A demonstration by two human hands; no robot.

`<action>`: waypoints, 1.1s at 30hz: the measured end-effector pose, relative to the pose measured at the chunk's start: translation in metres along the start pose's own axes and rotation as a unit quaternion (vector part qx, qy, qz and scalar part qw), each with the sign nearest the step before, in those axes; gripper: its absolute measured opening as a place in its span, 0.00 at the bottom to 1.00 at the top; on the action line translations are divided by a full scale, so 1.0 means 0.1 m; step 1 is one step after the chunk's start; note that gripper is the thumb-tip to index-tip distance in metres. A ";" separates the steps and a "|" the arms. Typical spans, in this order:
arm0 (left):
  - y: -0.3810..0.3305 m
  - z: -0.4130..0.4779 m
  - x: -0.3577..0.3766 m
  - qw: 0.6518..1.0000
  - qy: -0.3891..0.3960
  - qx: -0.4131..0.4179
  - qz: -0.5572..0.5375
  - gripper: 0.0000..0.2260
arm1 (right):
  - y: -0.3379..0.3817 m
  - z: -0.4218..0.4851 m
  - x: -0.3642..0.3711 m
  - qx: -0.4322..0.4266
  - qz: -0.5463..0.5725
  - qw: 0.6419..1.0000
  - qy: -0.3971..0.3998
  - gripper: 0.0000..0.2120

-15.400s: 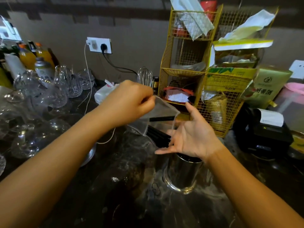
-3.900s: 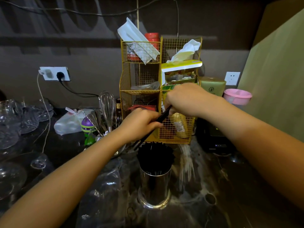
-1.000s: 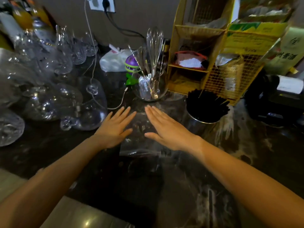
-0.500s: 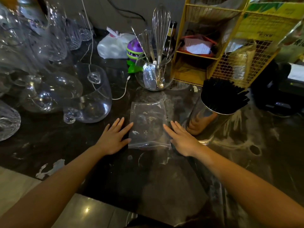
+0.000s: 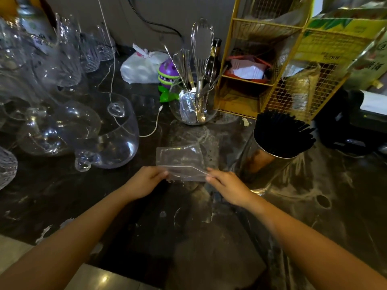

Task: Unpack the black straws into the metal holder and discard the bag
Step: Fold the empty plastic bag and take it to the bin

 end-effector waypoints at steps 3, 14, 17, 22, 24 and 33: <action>0.06 0.00 -0.02 0.997 -0.006 -0.040 -0.067 0.11 | 0.03 0.04 -0.05 0.021 0.078 0.996 -0.047 0.10; 0.39 0.16 -0.07 0.968 -0.108 -0.178 -0.139 0.06 | -0.09 0.50 0.07 0.160 0.156 0.971 -0.080 0.06; 0.43 0.21 -0.09 0.966 -0.134 -0.193 -0.110 0.04 | -0.14 0.61 0.12 0.173 0.093 0.977 -0.081 0.18; 0.39 0.26 -0.14 0.966 -0.175 -0.183 -0.059 0.08 | -0.17 0.65 0.18 0.183 0.049 0.979 -0.077 0.21; 0.31 0.28 -0.17 0.971 -0.190 -0.142 0.028 0.09 | -0.13 0.64 0.16 0.165 0.036 0.982 -0.080 0.18; -0.04 0.37 0.05 0.909 -0.113 0.122 0.382 0.14 | 0.05 0.61 0.11 0.031 -0.121 0.988 -0.086 0.15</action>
Point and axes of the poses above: each hand's wrist, its own z-axis towards the middle knuckle, its own x-axis out of the palm, y = z × x, the point moved 8 cm from there along z, towards the middle knuckle, and after that the axes turned 7 degrees about -y, right-handed, at the moved point
